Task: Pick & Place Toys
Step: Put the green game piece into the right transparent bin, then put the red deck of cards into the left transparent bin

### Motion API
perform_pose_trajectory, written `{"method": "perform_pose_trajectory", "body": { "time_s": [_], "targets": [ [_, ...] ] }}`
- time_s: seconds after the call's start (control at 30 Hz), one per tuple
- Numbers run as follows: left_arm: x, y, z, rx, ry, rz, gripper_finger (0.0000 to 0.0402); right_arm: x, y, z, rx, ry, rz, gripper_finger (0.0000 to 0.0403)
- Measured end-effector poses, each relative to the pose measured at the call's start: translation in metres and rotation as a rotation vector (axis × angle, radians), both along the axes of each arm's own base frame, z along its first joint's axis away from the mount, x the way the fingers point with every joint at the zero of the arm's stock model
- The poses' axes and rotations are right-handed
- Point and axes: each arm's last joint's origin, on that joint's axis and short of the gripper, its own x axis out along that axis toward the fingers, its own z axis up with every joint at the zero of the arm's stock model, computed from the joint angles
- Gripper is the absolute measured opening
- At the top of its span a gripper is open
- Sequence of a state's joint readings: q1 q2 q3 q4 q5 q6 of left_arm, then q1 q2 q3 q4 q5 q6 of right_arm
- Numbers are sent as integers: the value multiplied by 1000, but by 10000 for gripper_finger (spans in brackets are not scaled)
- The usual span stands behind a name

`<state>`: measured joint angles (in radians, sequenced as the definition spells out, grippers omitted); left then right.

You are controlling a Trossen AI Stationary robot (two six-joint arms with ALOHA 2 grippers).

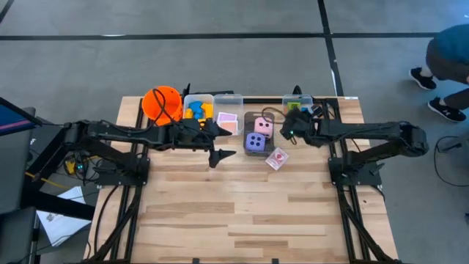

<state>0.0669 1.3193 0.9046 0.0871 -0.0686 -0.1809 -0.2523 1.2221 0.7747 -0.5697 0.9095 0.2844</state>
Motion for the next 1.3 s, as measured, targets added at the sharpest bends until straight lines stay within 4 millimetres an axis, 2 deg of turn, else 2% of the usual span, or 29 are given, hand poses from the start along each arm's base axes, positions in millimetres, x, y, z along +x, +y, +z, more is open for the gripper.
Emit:
{"method": "perform_pose_trajectory", "body": {
  "time_s": [0.07, 0.13, 0.23, 0.4, 0.57, 0.7, 0.8, 0.87, 1.07, 1.3],
  "targets": [
    [-1, 0, -3, -7, 10, 8, 379, -6, -11, -5, 4, 9, -56, 92],
    [-1, 0, -5, -14, 12, 10, 379, -13, -20, -9, 7, 0, -125, 110],
    [-2, 0, -8, -16, 22, 11, 379, -20, -31, -13, 22, -30, -199, 172],
    [-2, 0, -11, -16, 16, 11, 379, -24, -36, -18, 104, -46, -189, 286],
    [-3, 0, -15, -15, 7, 12, 379, -14, -22, -21, 258, -61, -14, 353],
    [-4, -2, -20, -16, 22, 7, 379, -4, 2, -24, 407, -66, 177, 368],
    [-4, -2, -20, -16, 19, 7, 379, -1, 18, -26, 450, -64, 227, 352],
    [-4, -2, -19, -17, 17, 7, 379, -2, 26, -28, 474, -57, 218, 325],
    [-4, -2, -18, -62, -10, 23, 379, -4, 42, -31, 520, -56, 187, 207],
    [-3, -1, -17, -64, -17, 24, 379, -6, 46, -31, 535, -38, 195, 65]
  ]
}}
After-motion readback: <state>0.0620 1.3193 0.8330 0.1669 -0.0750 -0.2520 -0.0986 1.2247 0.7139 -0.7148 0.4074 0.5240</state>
